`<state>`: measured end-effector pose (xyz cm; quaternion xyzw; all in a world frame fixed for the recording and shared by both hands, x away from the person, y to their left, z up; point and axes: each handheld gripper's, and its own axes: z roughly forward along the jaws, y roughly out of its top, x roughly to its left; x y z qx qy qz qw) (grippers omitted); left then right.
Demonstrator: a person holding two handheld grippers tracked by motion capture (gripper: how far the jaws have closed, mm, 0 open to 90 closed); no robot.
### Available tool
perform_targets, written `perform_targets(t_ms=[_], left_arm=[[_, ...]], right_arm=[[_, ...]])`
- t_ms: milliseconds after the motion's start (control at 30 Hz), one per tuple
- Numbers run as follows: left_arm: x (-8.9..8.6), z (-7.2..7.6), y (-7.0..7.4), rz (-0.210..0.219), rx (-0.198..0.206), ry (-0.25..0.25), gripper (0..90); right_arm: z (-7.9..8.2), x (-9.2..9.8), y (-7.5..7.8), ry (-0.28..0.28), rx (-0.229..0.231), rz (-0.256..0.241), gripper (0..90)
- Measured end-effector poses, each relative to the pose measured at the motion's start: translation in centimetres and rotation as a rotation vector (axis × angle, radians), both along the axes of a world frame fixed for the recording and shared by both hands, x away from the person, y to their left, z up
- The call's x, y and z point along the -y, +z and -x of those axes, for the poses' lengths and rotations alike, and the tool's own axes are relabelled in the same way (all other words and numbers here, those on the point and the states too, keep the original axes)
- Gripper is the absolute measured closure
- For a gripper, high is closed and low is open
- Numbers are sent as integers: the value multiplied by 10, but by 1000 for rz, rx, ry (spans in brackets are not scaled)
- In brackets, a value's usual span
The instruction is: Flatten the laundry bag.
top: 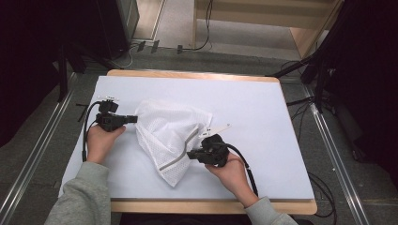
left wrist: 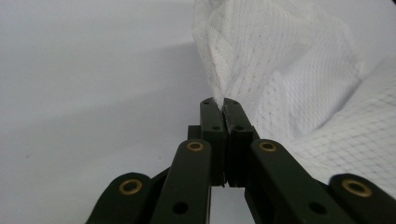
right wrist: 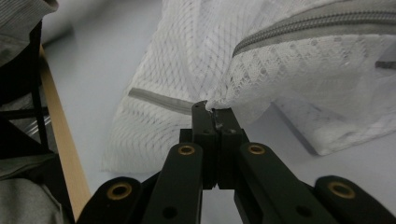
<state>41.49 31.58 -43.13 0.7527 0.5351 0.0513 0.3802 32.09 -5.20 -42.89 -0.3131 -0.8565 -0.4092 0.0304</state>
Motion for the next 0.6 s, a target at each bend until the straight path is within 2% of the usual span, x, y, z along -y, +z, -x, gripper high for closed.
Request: perform_targets(t_ms=[67,100,167,233,300,367,400,433,467,500,533,600], left_arm=[[-1,-3,-2,13,-12,2,900],[-1,-4,-2,11,-11,1,897],[-1,-5,-3,16,-6,4,889],[-1,-6,-3,20,-4,7,835],[-2,-7,-4,48,-15,12,779],[-2,-6,-3,43,-13,12,714],[-2,-4,-2,50,-4,17,684],[-2,-4,-2,50,-4,17,666],[-3,-1,1,51,3,15,645],[-3,-1,1,51,3,15,624],[-3,2,2,49,8,17,604],[-4,9,6,45,12,10,570]], right_arm=[[1,0,-1,-1,-5,4,868],[0,4,-1,-3,-9,2,812],[-1,10,1,-18,2,-3,771],[-2,19,4,-38,22,-11,748],[-5,30,6,-65,31,-23,732],[-6,35,7,-80,31,-23,729],[-9,45,8,-107,50,-15,712],[-9,45,8,-107,50,-15,712],[-13,55,6,-136,57,-6,707],[-13,55,6,-136,57,-6,707],[-20,63,2,-166,53,-2,694],[-28,67,-2,-189,53,10,679]])
